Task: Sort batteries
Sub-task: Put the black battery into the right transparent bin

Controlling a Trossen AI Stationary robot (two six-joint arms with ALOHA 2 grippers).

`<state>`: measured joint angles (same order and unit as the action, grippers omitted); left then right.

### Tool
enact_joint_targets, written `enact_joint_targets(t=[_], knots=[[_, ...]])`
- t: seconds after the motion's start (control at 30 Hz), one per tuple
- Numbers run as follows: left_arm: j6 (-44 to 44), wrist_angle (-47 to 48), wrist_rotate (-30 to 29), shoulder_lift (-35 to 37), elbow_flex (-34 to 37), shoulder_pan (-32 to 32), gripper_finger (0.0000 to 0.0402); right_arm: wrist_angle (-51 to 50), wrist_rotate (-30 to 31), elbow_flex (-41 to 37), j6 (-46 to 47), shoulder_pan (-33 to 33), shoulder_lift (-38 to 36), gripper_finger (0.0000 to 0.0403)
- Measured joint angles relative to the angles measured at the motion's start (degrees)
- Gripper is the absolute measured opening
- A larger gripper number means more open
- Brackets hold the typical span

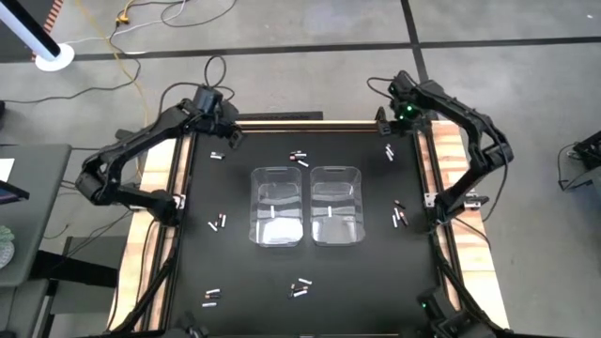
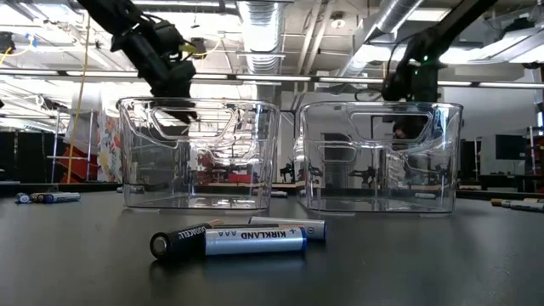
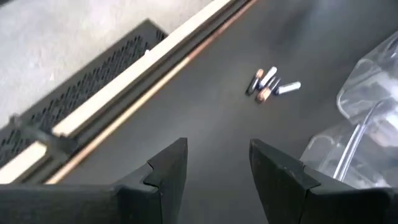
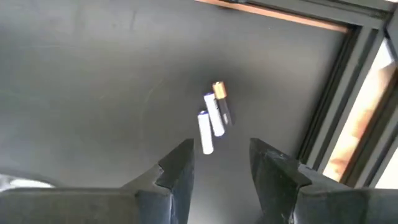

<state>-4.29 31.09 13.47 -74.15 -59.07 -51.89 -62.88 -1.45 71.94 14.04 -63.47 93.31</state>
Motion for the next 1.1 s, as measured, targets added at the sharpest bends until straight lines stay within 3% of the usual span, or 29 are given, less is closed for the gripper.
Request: enact_joint_targets(t=[0.37, 0.53, 1.1], knots=[[5.15, -8.34, -0.02, 0.02, 0.00, 1.43, 0.0169, 3.88, -0.04, 0.00, -4.02, -0.85, 10.38, 0.0168], [6.57, -8.30, -0.02, 0.02, 0.00, 1.48, 0.0169, 4.68, 3.58, -0.02, -3.13, -0.85, 13.42, 0.0168], [4.87, -8.29, -0.07, 0.02, 0.00, 1.48, 0.0169, 3.96, 6.09, -0.13, -0.39, -0.69, 13.87, 0.0150]])
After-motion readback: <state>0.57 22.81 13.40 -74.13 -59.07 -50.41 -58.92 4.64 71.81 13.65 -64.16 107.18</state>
